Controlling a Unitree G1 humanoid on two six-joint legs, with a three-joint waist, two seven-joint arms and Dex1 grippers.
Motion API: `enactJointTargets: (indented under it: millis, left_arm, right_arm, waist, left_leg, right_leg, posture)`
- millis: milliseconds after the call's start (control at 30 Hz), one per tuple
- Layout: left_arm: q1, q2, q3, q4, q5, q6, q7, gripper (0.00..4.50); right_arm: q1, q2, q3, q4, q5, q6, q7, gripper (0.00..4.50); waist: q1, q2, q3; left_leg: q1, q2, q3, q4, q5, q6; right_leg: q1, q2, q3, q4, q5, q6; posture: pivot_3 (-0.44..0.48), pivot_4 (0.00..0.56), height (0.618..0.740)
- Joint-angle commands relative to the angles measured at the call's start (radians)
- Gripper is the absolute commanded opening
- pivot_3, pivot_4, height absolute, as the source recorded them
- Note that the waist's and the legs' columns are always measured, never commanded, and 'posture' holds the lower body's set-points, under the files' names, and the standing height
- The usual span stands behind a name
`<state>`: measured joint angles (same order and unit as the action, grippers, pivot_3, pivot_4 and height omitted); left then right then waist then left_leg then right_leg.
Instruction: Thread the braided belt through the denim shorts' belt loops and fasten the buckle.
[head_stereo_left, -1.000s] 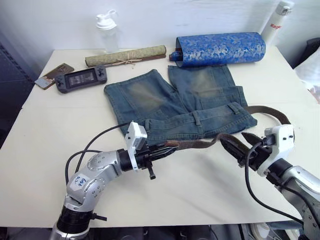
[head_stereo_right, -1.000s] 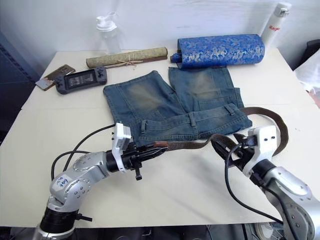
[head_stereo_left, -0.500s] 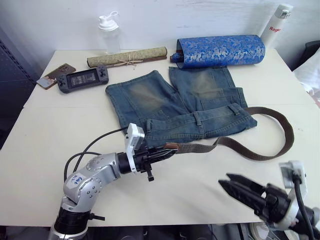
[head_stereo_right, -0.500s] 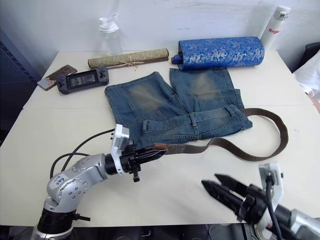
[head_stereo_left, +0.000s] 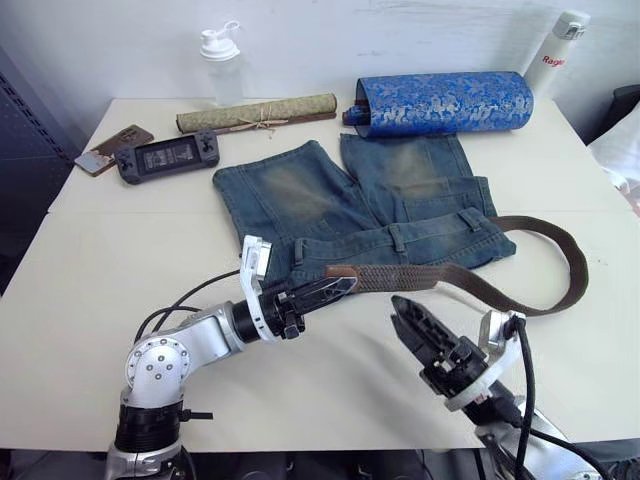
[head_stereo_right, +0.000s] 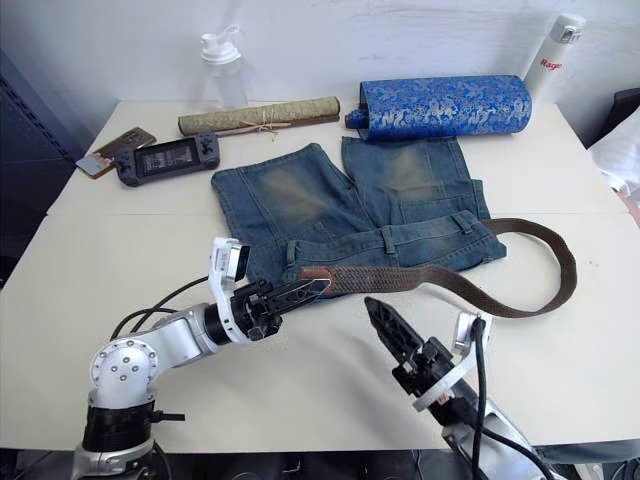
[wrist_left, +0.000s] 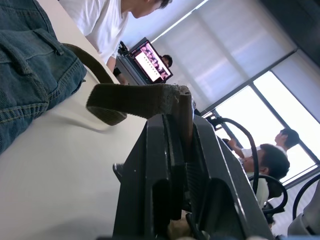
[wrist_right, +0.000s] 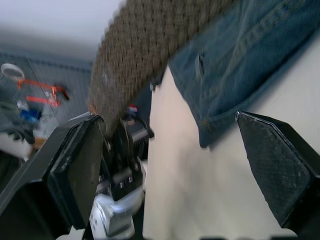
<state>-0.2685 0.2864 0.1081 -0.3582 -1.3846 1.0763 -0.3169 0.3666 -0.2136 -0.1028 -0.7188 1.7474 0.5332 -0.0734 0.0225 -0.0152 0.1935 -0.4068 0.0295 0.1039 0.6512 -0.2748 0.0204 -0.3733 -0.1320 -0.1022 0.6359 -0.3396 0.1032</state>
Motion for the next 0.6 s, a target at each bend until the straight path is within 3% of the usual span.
enactJointTargets:
  millis: [33, 300, 333, 433, 600]
  left_arm:
    - [-0.011, 0.012, 0.017, -0.007, -0.087, -0.002, 0.064, 0.0]
    - [-0.028, 0.047, -0.003, -0.003, -0.106, -0.009, 0.067, 0.0]
    - [-0.032, 0.048, -0.008, -0.004, -0.105, -0.009, 0.065, 0.0]
    - [-0.039, 0.05, -0.021, -0.005, -0.099, -0.009, 0.052, 0.0]
    - [-0.034, 0.063, -0.034, -0.001, -0.081, -0.008, 0.02, 0.0]
  right_arm:
    - [-0.018, 0.075, 0.006, -0.003, -0.019, -0.087, 0.022, 4.47]
    - [-0.031, 0.094, 0.057, -0.007, -0.082, -0.112, 0.048, 4.47]
    - [-0.037, 0.09, 0.059, -0.006, -0.082, -0.113, 0.05, 4.24]
    - [-0.056, 0.085, 0.072, 0.007, -0.089, -0.109, 0.049, 3.21]
    - [-0.093, 0.098, 0.066, 0.044, -0.1, -0.123, 0.051, 0.55]
  waist:
    - [0.001, 0.0, 0.0]
    - [0.001, 0.0, 0.0]
    - [0.001, 0.0, 0.0]
    - [0.0, 0.0, 0.0]
    - [-0.002, 0.0, 0.0]
  left_leg:
    - [0.0, 0.0, 0.0, 0.0, 0.0, 0.0]
    - [0.0, 0.0, 0.0, -0.002, 0.001, -0.001]
    - [0.0, 0.0, 0.0, -0.002, 0.001, -0.001]
    - [0.0, 0.0, 0.0, -0.002, 0.001, -0.001]
    - [0.0, 0.0, 0.0, -0.002, 0.001, -0.001]
  right_leg:
    - [0.0, 0.0, 0.0, 0.0, 0.0, 0.0]
    - [-0.001, 0.001, 0.0, 0.0, -0.001, -0.001]
    - [-0.001, 0.001, 0.0, 0.001, -0.001, -0.001]
    - [-0.001, 0.001, 0.0, 0.0, -0.001, -0.001]
    - [-0.001, 0.001, 0.0, 0.001, -0.001, -0.002]
  posture:
    - [0.0, 0.15, 0.717]
    - [0.0, 0.15, 0.717]
    - [0.0, 0.15, 0.717]
    - [0.0, 0.15, 0.717]
    - [0.0, 0.15, 0.717]
